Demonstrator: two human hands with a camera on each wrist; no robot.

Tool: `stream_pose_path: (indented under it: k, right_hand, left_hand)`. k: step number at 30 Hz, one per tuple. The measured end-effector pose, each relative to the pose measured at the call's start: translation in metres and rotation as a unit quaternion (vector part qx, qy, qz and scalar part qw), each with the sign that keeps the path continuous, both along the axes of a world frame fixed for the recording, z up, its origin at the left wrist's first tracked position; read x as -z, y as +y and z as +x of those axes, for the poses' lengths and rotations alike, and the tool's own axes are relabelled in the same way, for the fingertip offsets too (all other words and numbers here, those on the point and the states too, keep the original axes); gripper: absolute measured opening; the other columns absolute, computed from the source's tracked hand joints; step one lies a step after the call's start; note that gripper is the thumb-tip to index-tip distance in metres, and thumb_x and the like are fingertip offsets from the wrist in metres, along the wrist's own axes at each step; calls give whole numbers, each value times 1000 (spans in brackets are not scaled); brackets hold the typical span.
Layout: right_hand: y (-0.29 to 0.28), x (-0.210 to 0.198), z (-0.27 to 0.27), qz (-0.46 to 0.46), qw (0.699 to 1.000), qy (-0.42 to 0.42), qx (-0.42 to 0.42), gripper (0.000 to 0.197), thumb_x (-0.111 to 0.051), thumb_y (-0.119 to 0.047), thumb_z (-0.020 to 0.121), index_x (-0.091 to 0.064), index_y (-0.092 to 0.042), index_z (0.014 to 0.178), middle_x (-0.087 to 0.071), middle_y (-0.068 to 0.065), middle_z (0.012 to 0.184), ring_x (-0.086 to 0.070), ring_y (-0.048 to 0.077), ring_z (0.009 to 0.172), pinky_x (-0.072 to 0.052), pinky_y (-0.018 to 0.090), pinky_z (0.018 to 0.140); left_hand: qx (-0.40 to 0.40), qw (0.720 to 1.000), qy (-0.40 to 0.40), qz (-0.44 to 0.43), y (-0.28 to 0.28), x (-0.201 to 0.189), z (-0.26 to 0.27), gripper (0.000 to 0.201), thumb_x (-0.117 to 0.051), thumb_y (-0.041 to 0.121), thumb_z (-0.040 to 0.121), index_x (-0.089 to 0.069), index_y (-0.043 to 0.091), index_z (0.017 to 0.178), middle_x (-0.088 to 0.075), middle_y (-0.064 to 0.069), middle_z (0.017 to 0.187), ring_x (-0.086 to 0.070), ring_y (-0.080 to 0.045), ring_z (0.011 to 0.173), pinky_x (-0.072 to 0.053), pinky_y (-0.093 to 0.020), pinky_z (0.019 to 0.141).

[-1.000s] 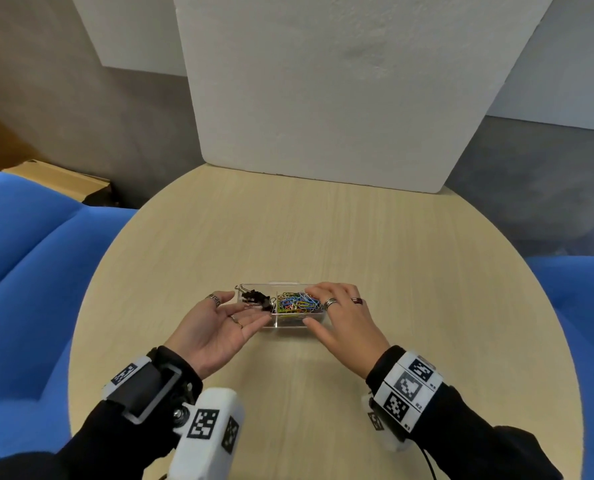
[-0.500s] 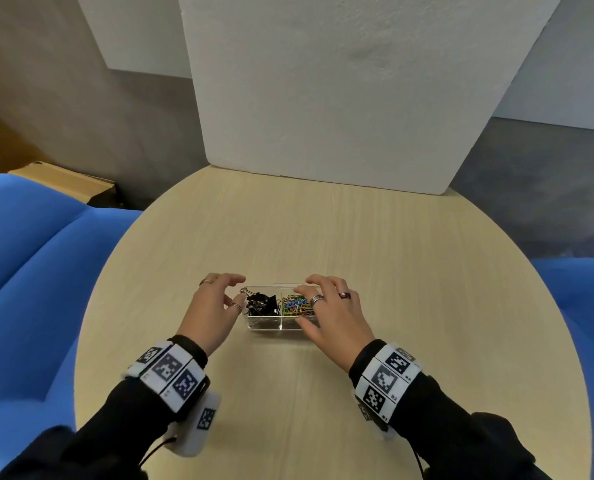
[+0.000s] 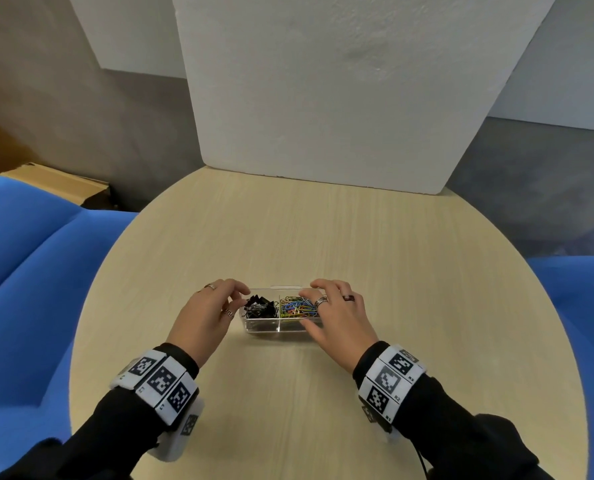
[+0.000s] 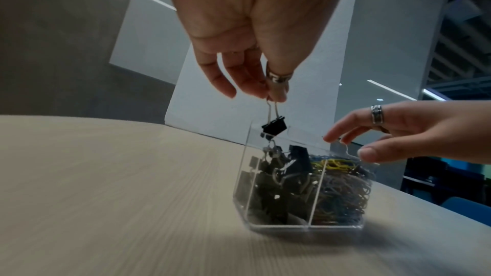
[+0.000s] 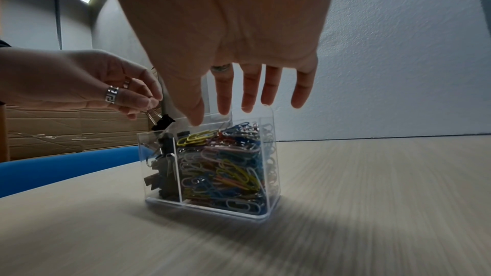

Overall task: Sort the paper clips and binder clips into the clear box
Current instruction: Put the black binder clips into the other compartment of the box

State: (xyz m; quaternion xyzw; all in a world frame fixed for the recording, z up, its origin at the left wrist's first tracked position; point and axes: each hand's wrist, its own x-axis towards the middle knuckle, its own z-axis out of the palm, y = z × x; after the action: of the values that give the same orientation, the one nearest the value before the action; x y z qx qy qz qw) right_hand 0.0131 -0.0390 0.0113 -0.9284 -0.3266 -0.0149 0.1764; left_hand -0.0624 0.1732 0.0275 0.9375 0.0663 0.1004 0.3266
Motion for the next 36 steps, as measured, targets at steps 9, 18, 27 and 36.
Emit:
stream_pose_path:
  k: [9,18,27,36]
  right_hand:
    - [2,-4,1,-28,999,16,-12,43,-62,-31,83,-53,-21,124,-50,0,128,-39,24,121,-31,42,98]
    - [-6,-3,2,5,1000,12,-1,59,-75,-23,67,-49,-23,121,-55,3,121,-31,16,110,-42,41,87]
    - [-17,-16,10,-45,997,50,30,56,-65,-31,81,-46,-21,133,-51,-1,127,-41,23,120,-31,36,96]
    - [-28,-38,10,-147,983,96,57,57,-56,-40,87,-34,-28,138,-41,-9,135,-44,15,121,-30,30,96]
  left_hand:
    - [97,989,59,91,7,-3,12,14,-56,13,90,-61,20,102,-48,22,67,-42,0,63,-32,-26,76]
    - [2,995,61,78,-6,-4,15,40,-66,35,82,-58,24,120,-54,0,116,-51,-21,108,-39,-37,88]
    - [5,991,132,24,-11,10,13,61,-74,17,75,-50,23,130,-49,0,123,-51,-21,109,-39,-39,96]
    - [29,991,128,11,-31,10,17,60,-72,11,75,-49,16,131,-50,-4,121,-48,-22,115,-39,-33,98]
